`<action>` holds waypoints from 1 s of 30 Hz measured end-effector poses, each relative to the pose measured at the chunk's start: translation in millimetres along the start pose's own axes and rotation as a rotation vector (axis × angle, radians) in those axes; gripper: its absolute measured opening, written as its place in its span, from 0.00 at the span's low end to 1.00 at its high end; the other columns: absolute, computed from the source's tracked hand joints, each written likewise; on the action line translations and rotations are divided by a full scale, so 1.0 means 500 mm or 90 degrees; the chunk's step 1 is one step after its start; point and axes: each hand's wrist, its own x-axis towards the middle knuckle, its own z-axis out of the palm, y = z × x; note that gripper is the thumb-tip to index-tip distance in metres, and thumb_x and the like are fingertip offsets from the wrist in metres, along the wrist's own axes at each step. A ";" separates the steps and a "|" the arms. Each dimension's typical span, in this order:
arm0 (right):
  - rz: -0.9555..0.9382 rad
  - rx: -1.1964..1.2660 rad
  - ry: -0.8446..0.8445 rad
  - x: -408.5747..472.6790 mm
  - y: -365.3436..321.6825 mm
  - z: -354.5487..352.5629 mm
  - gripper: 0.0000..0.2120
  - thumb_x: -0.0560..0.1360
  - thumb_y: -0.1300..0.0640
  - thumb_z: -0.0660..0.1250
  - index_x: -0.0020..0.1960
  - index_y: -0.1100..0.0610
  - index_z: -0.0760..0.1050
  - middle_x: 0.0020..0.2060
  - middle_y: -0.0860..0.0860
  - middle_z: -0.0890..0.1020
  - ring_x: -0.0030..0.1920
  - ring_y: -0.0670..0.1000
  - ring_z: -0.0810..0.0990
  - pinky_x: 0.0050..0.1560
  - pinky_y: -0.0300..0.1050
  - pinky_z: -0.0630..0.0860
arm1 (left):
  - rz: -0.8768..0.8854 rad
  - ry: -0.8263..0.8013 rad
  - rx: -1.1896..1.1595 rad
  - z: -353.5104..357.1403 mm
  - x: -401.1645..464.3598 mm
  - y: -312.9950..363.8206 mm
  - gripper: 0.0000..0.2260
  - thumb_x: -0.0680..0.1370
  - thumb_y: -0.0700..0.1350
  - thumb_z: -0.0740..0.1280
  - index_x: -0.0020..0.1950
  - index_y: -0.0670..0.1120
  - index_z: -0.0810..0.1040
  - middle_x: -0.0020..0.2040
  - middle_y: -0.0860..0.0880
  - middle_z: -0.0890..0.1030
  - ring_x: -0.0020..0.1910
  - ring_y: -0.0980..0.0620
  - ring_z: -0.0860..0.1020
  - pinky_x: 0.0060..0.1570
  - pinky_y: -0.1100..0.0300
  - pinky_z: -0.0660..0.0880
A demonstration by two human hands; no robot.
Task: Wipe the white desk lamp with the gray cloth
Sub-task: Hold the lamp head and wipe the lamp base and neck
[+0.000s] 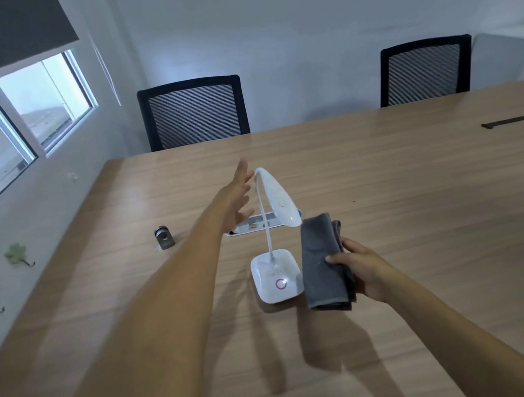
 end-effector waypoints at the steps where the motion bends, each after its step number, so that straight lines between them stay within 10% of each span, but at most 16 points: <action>1: -0.010 -0.009 0.001 -0.002 -0.007 0.001 0.23 0.74 0.65 0.65 0.66 0.48 0.72 0.58 0.55 0.82 0.54 0.57 0.80 0.49 0.51 0.77 | 0.000 -0.002 0.006 0.002 0.004 0.002 0.35 0.74 0.71 0.54 0.74 0.52 0.67 0.77 0.50 0.64 0.76 0.48 0.62 0.70 0.49 0.67; 11: -0.344 -0.085 0.105 -0.047 -0.220 0.047 0.20 0.74 0.69 0.63 0.62 0.54 0.76 0.47 0.49 0.82 0.41 0.44 0.80 0.38 0.32 0.79 | -0.007 0.004 -0.002 -0.003 0.037 0.002 0.18 0.74 0.62 0.66 0.51 0.48 0.78 0.58 0.45 0.80 0.58 0.47 0.79 0.60 0.54 0.76; 16: -0.574 -0.336 0.093 -0.062 -0.300 0.095 0.22 0.72 0.70 0.60 0.62 0.56 0.78 0.52 0.49 0.83 0.54 0.44 0.78 0.56 0.34 0.72 | -0.013 -0.003 0.010 -0.010 0.046 -0.001 0.25 0.73 0.64 0.66 0.62 0.48 0.77 0.59 0.47 0.80 0.58 0.48 0.79 0.62 0.55 0.75; 20: -0.610 -0.539 0.020 -0.056 -0.287 0.098 0.21 0.71 0.72 0.62 0.59 0.56 0.81 0.55 0.54 0.84 0.50 0.44 0.78 0.46 0.21 0.69 | -0.010 -0.032 -0.022 -0.012 0.049 -0.005 0.15 0.79 0.51 0.64 0.64 0.48 0.74 0.60 0.47 0.77 0.55 0.50 0.75 0.60 0.56 0.71; 30: -0.570 -0.538 -0.072 -0.086 -0.215 -0.029 0.25 0.65 0.72 0.56 0.49 0.52 0.83 0.54 0.50 0.79 0.50 0.31 0.77 0.52 0.18 0.70 | -0.009 -0.002 0.022 -0.010 0.041 -0.001 0.27 0.73 0.64 0.66 0.64 0.48 0.76 0.64 0.45 0.78 0.63 0.47 0.77 0.66 0.52 0.72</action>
